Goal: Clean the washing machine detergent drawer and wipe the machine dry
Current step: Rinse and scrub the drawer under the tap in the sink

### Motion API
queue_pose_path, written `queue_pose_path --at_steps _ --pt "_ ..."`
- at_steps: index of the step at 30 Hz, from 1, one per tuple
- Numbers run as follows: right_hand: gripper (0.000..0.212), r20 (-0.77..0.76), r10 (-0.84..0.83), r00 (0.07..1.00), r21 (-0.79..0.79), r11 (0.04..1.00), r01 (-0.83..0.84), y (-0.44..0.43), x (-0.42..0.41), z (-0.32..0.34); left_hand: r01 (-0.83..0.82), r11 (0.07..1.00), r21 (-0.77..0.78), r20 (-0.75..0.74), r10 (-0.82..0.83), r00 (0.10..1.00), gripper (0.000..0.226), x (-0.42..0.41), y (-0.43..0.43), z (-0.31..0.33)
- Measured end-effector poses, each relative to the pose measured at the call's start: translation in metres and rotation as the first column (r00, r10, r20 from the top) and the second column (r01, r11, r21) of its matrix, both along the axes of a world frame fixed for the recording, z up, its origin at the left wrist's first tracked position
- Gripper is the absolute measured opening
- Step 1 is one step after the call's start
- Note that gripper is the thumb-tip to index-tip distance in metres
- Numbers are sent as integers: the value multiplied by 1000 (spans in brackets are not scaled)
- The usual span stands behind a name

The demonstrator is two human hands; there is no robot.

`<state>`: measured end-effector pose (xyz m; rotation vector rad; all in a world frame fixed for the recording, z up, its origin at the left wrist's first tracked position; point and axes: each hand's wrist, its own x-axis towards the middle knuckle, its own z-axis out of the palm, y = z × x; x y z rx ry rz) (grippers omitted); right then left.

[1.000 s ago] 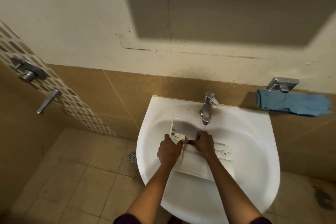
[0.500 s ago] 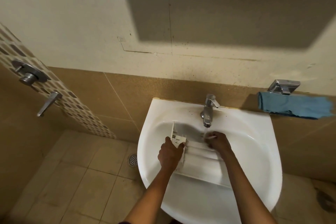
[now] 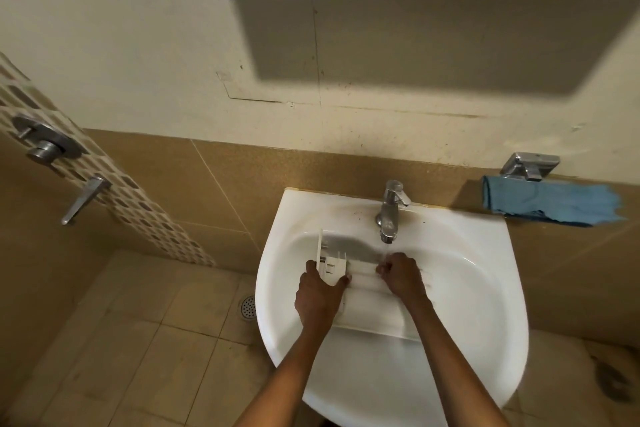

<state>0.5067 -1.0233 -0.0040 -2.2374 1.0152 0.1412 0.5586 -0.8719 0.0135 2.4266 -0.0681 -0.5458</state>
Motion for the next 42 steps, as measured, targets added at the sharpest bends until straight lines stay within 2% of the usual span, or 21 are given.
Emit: queue_pose_path --at_steps 1,2,6,9,11,15,16,18,21,25,27,30,33,39,42 --pt "20 -15 15 1000 -110 994 -17 1 -2 -2 0 1000 -19 15 1 1000 66 -1 1 0" --pt "18 24 23 999 -124 992 -20 4 -2 -2 -2 999 -32 27 3 1000 66 -2 1 -1" --pt "11 260 174 950 94 974 -205 28 3 -1 4 1000 -27 30 -3 1000 66 0 1 -2" --pt "3 344 116 932 122 978 -166 22 0 -4 13 1000 -17 29 -12 999 67 0 0 -3" --pt "4 278 29 960 156 985 -75 9 -5 -2 9 1000 -16 28 -8 1000 66 0 1 -3" --pt "18 5 -82 997 137 987 81 -25 -22 1 12 1000 -20 23 -12 1000 65 -2 0 -4" --pt "22 -93 -78 993 98 991 88 -30 -23 2 10 1000 -26 25 -10 1000 65 -2 1 -4" --pt "26 -215 36 976 32 999 -30 -24 -16 7 6 1000 -29 30 -5 1000 66 -1 1 -4" --pt "9 -52 216 975 27 976 -215 15 5 10 7 1000 -15 32 -7 999 66 0 1 -5" --pt "9 143 125 982 61 989 -135 29 6 5 20 1000 0 41 -20 999 68 0 1 -5" --pt "18 128 76 989 115 989 -91 15 -4 7 28 999 19 41 -29 999 69 1 2 -5" --pt "23 12 16 1000 172 985 -18 -15 -21 11 23 1000 7 39 -23 999 67 2 2 -6" --pt "26 -82 46 996 157 987 -33 -27 -20 13 26 1000 7 41 -26 999 66 1 2 -7" --pt "13 79 160 984 132 977 -169 13 17 10 26 999 19 55 -27 998 70 1 1 -8" --pt "12 127 123 984 70 989 -133 3 6 -2 28 999 24 49 -29 998 70 1 1 -8"
